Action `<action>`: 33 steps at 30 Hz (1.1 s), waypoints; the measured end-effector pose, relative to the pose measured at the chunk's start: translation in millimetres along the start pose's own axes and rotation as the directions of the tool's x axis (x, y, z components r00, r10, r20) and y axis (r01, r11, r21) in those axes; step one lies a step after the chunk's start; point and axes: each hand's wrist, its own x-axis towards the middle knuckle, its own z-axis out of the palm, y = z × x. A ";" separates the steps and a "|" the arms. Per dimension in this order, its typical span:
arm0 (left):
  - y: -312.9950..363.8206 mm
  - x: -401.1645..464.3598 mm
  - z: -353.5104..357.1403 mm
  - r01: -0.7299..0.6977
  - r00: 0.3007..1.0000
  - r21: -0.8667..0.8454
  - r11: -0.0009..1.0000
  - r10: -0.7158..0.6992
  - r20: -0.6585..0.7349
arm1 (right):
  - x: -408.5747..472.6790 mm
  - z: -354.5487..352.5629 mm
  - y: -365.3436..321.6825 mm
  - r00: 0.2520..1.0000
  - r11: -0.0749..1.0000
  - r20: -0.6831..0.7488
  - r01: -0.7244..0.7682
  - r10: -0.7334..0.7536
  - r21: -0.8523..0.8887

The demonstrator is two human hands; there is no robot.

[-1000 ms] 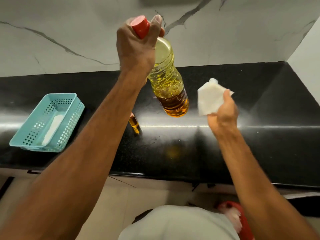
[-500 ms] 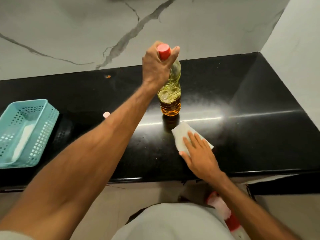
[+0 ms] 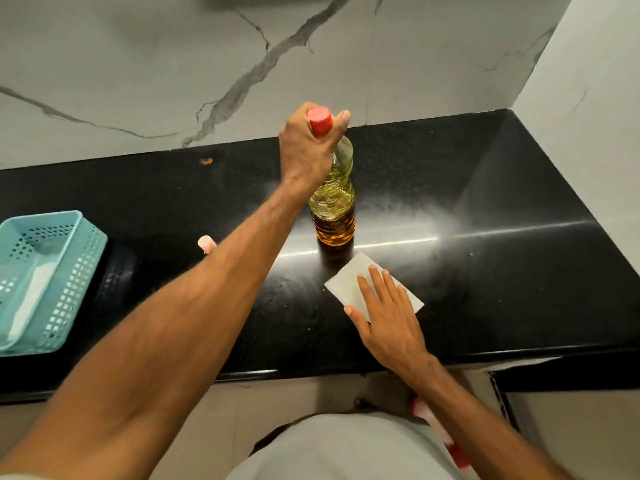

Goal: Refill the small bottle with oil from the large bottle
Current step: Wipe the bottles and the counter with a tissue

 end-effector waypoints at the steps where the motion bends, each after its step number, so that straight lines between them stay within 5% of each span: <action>1: -1.4 -1.0 -0.2 0.006 1.000 0.009 1.000 -0.006 0.002 | 0.9 1.2 -0.7 1.000 1.000 0.006 -0.001 0.001 0.002; 9: -8.2 1.8 -5.2 0.059 0.998 -0.008 0.998 -0.060 -0.019 | 13.0 20.7 -0.8 0.998 0.993 0.019 -0.055 0.057 -0.101; 15: -15.8 13.6 -14.7 0.104 0.994 -0.029 0.994 -0.105 -0.039 | -37.6 37.0 -7.7 0.987 0.980 0.048 0.158 -0.153 -0.124; 19: -17.4 16.5 -21.0 0.099 0.993 -0.034 0.995 -0.101 -0.055 | 8.1 6.2 47.5 0.990 0.984 -0.107 -0.103 0.087 -0.148; 22: -12.0 18.1 -20.8 0.076 0.996 -0.039 0.996 -0.078 -0.042 | 63.6 -1.8 45.5 0.967 0.962 -0.077 -0.249 0.241 -0.112; 28: -0.4 24.9 -18.4 0.035 0.998 -0.043 0.998 -0.037 -0.043 | 16.4 34.6 -29.0 0.989 0.987 0.027 0.148 -0.146 -0.062; 33: 7.1 31.8 -27.5 0.023 0.998 -0.071 0.997 -0.027 -0.057 | 80.2 -7.7 67.0 0.970 0.967 -0.131 -0.222 0.205 -0.128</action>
